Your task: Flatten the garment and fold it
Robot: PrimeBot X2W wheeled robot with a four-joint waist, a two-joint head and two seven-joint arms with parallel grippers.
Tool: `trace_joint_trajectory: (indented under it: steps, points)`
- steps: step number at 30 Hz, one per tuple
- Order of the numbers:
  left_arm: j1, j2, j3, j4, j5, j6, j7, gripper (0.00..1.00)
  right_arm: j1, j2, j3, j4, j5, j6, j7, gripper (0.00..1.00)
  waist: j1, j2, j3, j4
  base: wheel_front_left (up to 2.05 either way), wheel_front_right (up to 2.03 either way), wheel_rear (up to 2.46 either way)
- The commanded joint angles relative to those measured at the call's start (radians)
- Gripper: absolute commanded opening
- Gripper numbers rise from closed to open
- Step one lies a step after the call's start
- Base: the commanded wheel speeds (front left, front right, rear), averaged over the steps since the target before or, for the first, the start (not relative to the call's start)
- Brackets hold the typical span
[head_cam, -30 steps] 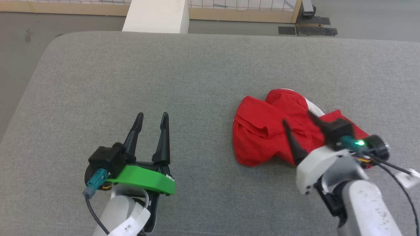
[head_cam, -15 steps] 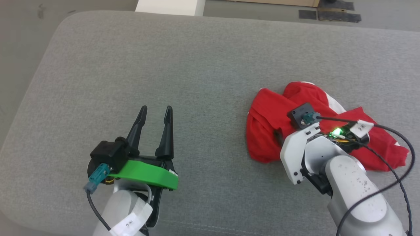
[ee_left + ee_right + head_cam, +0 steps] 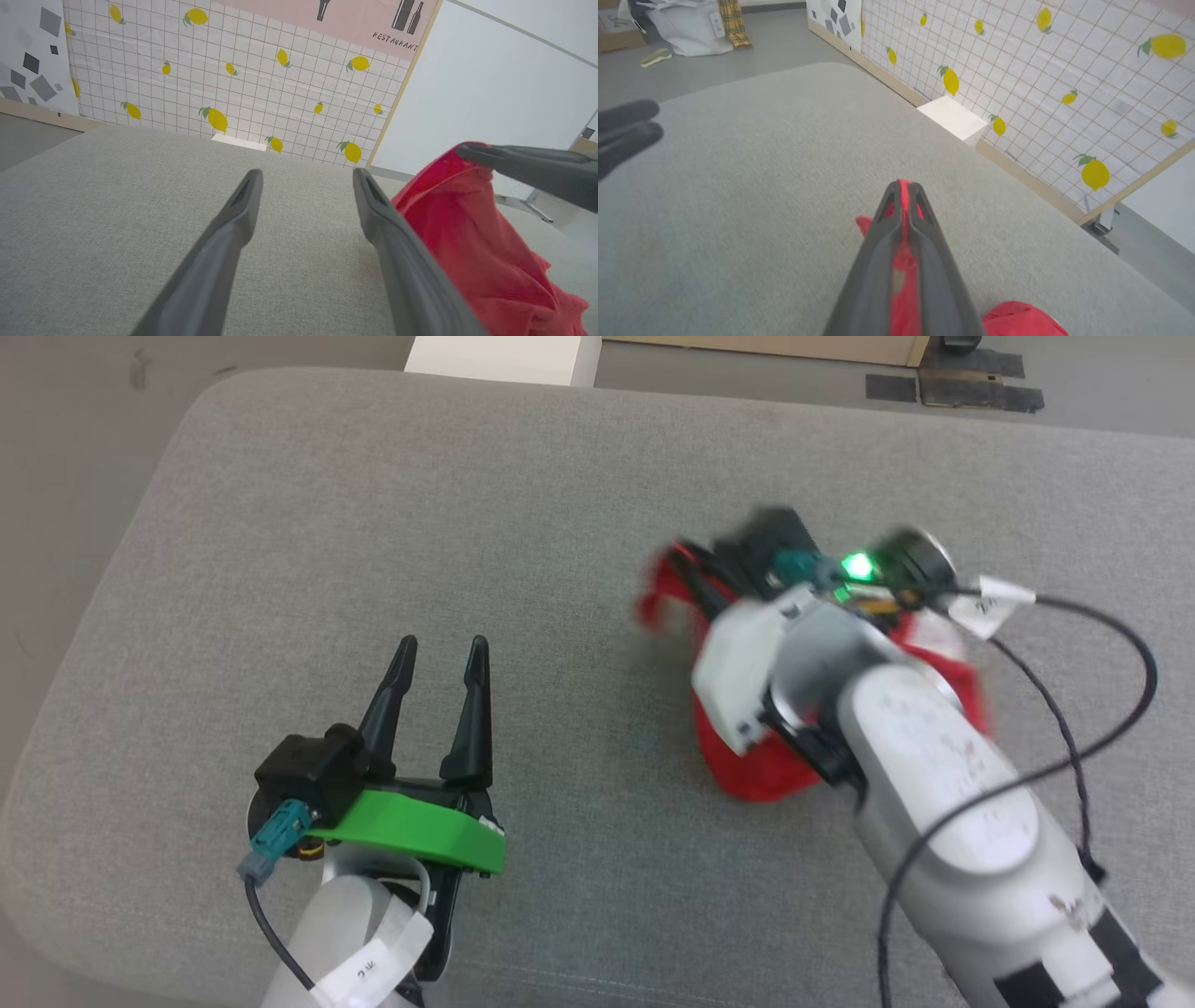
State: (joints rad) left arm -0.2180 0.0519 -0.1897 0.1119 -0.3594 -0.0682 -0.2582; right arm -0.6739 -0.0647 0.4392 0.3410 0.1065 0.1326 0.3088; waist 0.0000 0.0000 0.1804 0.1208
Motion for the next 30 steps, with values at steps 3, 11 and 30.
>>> trace_joint_trajectory:
  steps: [3, 11, 30]
  points:
    - [-0.012, -0.002, -0.001, 0.003, -0.002, 0.003, -0.004, 1.0, -0.085, 0.011, 0.034, -0.009, 0.054, -0.002, -0.073, 0.0, 0.0, 0.0, -0.013, 0.003, 0.0, 0.0, 0.0]
    - [0.005, -0.002, -0.006, 0.008, -0.001, 0.003, -0.004, 1.0, -0.107, 0.014, -0.153, -0.002, 0.147, -0.002, -0.223, 0.0, 0.0, 0.0, -0.039, 0.012, 0.0, 0.0, 0.0]
    - [0.019, -0.002, 0.004, 0.012, 0.013, -0.003, -0.004, 1.0, 0.419, 0.014, -0.865, -0.033, -0.097, -0.002, -0.05, 1.0, 0.0, 0.0, -0.053, -0.055, 0.0, 0.0, 0.0]
